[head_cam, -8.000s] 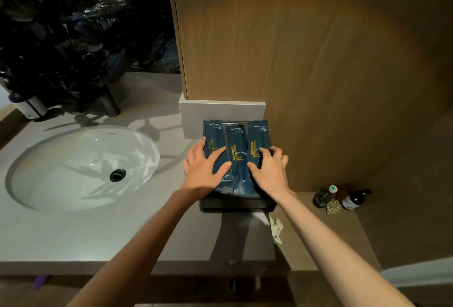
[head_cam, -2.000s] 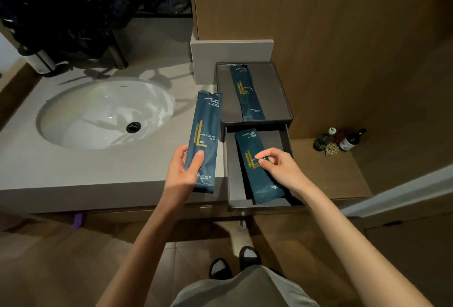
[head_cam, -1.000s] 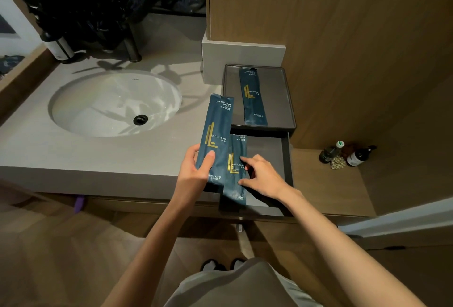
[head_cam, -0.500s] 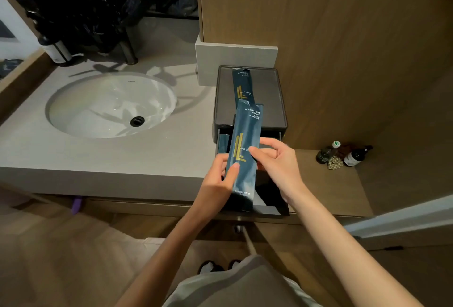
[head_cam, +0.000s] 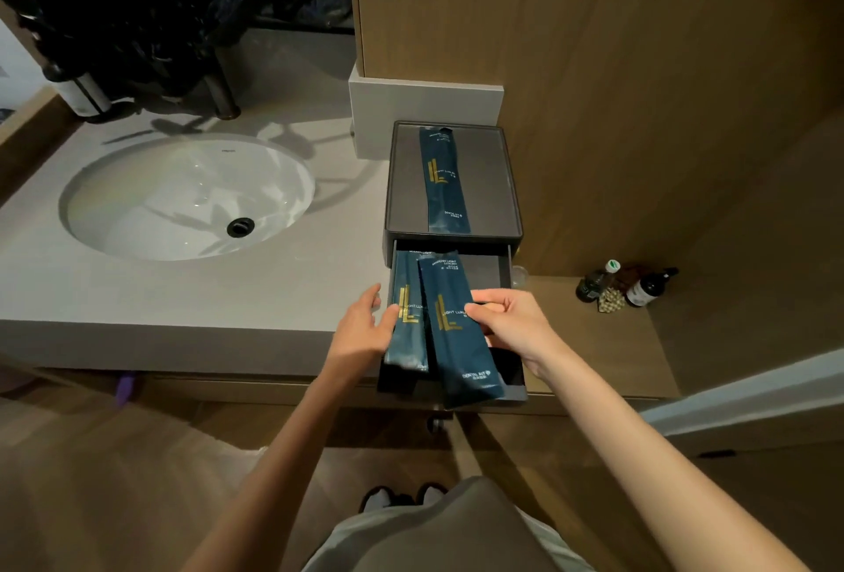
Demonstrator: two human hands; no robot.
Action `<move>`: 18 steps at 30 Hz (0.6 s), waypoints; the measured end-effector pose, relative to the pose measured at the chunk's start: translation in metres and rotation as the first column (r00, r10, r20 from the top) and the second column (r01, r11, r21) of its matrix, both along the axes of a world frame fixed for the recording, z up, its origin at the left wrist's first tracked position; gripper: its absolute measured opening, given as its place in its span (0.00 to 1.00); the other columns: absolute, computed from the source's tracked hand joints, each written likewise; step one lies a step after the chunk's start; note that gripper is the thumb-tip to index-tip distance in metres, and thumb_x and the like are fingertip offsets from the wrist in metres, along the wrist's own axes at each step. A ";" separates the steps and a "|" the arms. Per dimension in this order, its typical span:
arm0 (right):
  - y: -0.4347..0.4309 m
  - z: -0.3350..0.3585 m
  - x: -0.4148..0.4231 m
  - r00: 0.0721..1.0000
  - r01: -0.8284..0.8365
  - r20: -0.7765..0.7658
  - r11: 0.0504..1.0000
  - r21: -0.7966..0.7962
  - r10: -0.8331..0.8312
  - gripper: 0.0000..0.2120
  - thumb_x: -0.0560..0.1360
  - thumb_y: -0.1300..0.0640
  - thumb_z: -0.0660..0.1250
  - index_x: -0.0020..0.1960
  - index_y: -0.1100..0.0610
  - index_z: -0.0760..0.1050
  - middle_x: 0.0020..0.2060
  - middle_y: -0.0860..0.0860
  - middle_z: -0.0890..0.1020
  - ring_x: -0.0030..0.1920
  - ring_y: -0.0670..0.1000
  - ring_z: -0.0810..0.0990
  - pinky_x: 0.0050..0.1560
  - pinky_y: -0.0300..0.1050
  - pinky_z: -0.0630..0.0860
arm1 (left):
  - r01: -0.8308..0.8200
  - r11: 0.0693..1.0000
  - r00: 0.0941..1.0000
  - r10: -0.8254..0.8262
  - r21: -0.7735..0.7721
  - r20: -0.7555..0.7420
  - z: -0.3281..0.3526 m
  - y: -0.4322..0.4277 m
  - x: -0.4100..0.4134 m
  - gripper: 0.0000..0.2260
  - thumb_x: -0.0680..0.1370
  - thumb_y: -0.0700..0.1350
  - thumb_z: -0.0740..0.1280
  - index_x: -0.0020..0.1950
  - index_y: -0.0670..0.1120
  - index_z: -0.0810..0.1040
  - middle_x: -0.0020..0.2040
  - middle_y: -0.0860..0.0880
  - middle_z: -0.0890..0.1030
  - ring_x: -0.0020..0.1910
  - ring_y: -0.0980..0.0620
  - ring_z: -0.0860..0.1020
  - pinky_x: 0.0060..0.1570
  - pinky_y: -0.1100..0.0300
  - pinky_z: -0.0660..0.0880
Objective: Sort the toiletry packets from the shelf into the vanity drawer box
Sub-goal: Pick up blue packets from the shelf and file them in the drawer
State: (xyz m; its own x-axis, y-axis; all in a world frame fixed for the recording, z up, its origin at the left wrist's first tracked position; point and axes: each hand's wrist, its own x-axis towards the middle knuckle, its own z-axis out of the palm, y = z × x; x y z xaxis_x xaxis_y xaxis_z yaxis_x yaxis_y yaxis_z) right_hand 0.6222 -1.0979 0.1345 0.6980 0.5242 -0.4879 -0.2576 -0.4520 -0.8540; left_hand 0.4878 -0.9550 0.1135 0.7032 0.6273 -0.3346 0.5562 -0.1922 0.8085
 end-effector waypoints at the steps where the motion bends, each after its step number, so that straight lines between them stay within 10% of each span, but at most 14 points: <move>1: 0.007 -0.004 0.000 1.000 0.030 -0.001 0.999 0.011 -0.030 0.08 0.76 0.63 0.68 0.54 0.58 0.78 0.37 0.49 0.83 0.31 0.40 0.81 0.28 0.33 0.74 | 0.000 1.000 1.000 0.000 -0.025 0.000 0.000 0.000 0.001 0.25 0.81 0.47 0.60 0.76 0.44 0.58 0.73 0.43 0.67 0.70 0.45 0.68 0.68 0.54 0.64; 6: 0.036 -0.027 0.006 0.990 0.138 0.000 0.990 0.002 -0.138 0.11 0.76 0.64 0.66 0.58 0.61 0.78 0.48 0.57 0.84 0.47 0.54 0.84 0.41 0.45 0.81 | -0.006 0.998 1.000 0.006 -0.065 0.005 -0.001 0.005 0.006 0.24 0.80 0.45 0.62 0.75 0.46 0.62 0.72 0.44 0.69 0.67 0.46 0.73 0.65 0.55 0.68; 18: 0.044 -0.057 0.004 0.969 0.085 0.241 0.988 -0.131 -0.051 0.12 0.73 0.61 0.70 0.56 0.56 0.81 0.43 0.51 0.85 0.46 0.52 0.84 0.50 0.55 0.82 | -0.026 0.986 0.990 0.047 -0.162 0.131 -0.010 0.007 0.004 0.24 0.78 0.39 0.65 0.73 0.48 0.65 0.65 0.50 0.75 0.58 0.49 0.79 0.57 0.61 0.75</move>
